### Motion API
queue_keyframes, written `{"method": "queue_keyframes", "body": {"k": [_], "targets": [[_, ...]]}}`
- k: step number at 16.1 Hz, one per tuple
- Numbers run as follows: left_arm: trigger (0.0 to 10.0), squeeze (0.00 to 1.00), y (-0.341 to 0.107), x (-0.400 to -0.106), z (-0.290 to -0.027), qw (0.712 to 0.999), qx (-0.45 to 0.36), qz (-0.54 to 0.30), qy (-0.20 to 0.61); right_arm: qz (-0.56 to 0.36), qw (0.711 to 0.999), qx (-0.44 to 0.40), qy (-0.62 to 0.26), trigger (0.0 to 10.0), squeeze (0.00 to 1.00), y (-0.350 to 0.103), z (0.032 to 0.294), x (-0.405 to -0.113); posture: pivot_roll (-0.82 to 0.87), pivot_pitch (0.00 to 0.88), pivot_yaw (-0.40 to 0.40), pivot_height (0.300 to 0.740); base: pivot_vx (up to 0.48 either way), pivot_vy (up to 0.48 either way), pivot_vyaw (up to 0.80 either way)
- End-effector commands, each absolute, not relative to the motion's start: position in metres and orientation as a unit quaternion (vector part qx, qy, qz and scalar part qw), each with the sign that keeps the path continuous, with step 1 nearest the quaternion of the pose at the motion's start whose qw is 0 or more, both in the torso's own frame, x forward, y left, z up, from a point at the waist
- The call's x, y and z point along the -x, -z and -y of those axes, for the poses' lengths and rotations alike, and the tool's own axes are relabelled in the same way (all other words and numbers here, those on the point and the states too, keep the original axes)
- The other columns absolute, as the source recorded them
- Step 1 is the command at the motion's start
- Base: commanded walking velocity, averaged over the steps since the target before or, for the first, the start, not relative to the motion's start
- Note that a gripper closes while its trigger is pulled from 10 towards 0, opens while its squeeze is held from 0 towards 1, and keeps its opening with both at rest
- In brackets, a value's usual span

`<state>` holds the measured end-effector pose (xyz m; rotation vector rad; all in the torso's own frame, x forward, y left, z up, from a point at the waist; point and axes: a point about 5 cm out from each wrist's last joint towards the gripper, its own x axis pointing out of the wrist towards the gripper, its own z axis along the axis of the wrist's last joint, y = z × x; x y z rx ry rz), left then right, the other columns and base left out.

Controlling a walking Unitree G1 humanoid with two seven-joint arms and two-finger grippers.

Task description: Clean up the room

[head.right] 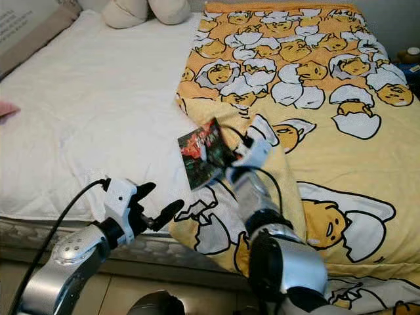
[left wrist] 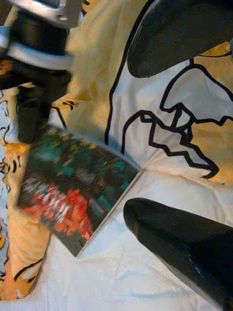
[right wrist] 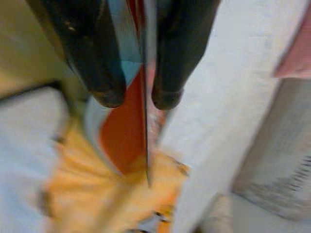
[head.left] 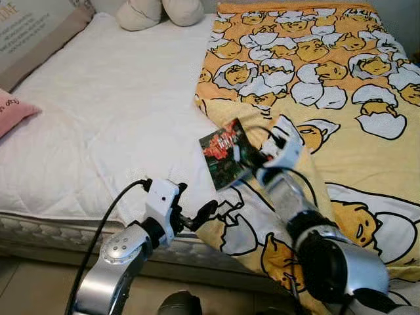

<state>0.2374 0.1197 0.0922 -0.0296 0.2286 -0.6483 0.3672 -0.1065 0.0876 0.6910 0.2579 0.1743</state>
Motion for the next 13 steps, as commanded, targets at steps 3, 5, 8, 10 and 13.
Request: {"method": "queue_keyframes", "body": {"k": [3,5,8,10,13], "targets": [[10.0,0.00,-0.091,-0.243,-0.120,0.944,0.014,-0.111,0.310,-0.064,0.926,-0.347,-0.134,0.0,0.00,-0.123,0.092,-0.381,0.11,0.038,0.073,0.714,0.000,0.000,0.00],[10.0,0.00,-0.089,-0.246,-0.120,0.948,0.009,-0.111,0.298,-0.048,0.930,-0.331,-0.151,0.0,0.00,-0.131,0.087,-0.382,0.10,0.031,0.064,0.714,0.000,0.000,0.00],[10.0,0.00,-0.087,-0.250,-0.117,0.952,0.010,-0.110,0.285,-0.049,0.930,-0.327,-0.160,0.0,0.00,-0.131,0.084,-0.381,0.09,0.021,0.051,0.714,0.000,0.000,0.00],[10.0,0.00,-0.083,-0.253,-0.120,0.959,-0.016,-0.114,0.260,-0.052,0.938,-0.297,-0.170,0.0,0.00,-0.127,0.083,-0.378,0.09,0.016,0.041,0.714,0.000,0.000,0.00],[10.0,0.00,-0.081,-0.259,-0.123,0.966,-0.015,-0.114,0.230,-0.020,0.989,-0.065,-0.131,5.4,0.00,-0.118,0.098,-0.371,0.09,0.005,0.034,0.714,0.000,0.000,0.00]]}}
